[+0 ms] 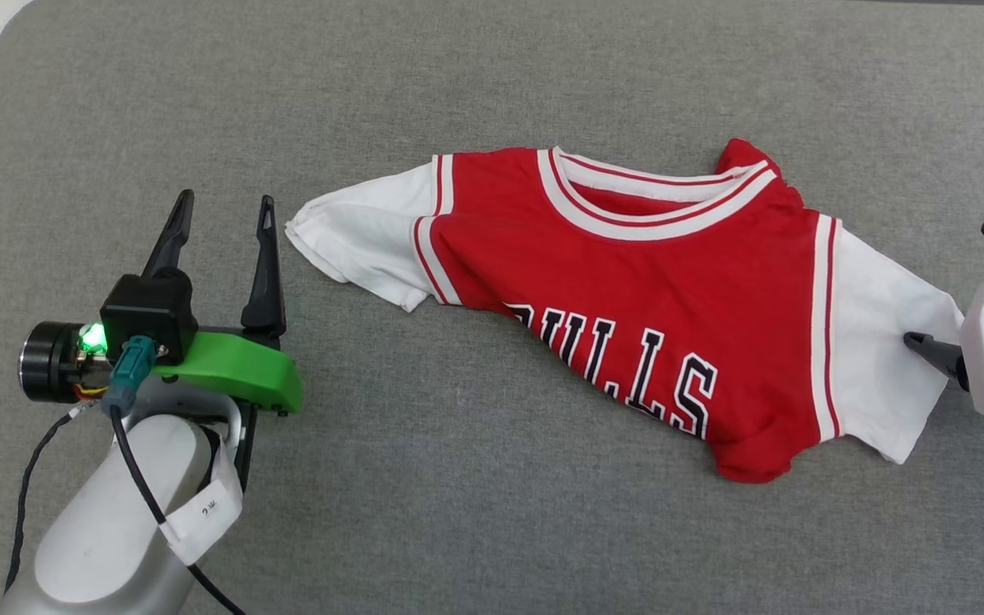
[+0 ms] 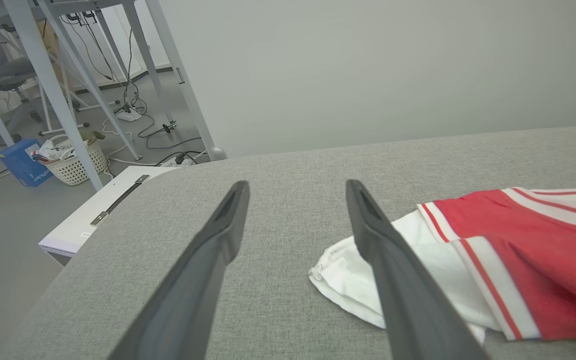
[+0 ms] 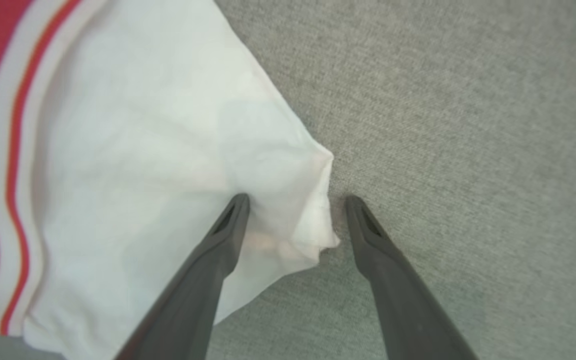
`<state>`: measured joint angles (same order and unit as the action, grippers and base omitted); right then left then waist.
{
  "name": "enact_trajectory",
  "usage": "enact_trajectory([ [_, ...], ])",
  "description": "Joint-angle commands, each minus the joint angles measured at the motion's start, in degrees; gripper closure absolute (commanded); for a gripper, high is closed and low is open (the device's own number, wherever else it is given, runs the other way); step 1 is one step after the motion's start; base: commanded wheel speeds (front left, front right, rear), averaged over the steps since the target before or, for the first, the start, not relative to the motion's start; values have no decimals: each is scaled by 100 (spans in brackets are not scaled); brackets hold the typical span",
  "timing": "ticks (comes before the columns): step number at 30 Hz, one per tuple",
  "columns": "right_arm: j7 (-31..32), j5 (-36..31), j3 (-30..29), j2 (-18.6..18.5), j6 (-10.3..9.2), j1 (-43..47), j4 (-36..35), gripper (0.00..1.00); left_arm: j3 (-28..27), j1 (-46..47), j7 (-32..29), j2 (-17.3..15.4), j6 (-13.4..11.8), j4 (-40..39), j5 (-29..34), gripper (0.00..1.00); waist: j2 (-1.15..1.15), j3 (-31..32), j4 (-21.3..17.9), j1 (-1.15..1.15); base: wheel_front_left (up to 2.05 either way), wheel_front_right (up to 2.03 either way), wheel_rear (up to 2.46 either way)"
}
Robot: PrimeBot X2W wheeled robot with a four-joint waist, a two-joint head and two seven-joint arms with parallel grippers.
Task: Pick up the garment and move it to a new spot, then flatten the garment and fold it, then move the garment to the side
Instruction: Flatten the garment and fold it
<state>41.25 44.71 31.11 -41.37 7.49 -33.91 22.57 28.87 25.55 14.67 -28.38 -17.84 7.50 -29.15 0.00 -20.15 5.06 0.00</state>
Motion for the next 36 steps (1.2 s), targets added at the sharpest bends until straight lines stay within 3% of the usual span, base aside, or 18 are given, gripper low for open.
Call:
enact_trajectory([
  [1,-74,75,222,138,0,121,105,0,-66,75,32,53,52,30,112,0,0,-52,19,0,0,0,0],
  [2,-190,111,289,130,0,116,117,70,-111,87,32,69,92,61,142,0,0,-46,-5,0,0,0,0],
  [3,-345,150,333,121,0,91,109,100,-159,104,32,64,136,101,172,0,0,-25,-48,0,0,0,0],
  [7,-1028,184,334,-33,0,-107,88,100,-272,213,32,21,422,226,142,0,0,104,-179,0,0,0,0],
  [12,-1728,311,286,-355,0,-312,-105,100,-321,668,-154,-279,872,433,34,0,0,275,-355,0,0,0,0],
  [20,-2169,467,258,-689,0,-441,-390,100,16,1896,-1210,-704,1834,612,34,0,0,256,-604,0,0,0,0],
  [24,-2248,492,295,-708,0,-447,-458,100,223,2508,-2014,-663,2215,857,-156,0,0,124,-695,0,0,0,0],
  [27,-2297,480,339,-685,0,-469,-481,100,433,2885,-2977,-588,2406,1140,-560,0,0,14,-760,0,0,0,0],
  [33,-2312,439,472,-602,0,-607,-517,100,1016,3374,-5055,-670,2521,1533,-1378,0,0,-176,-902,0,0,0,0],
  [36,-2316,425,553,-549,0,-702,-546,100,1272,3452,-5687,-713,2528,1602,-1727,0,0,-268,-977,0,0,0,0],
])
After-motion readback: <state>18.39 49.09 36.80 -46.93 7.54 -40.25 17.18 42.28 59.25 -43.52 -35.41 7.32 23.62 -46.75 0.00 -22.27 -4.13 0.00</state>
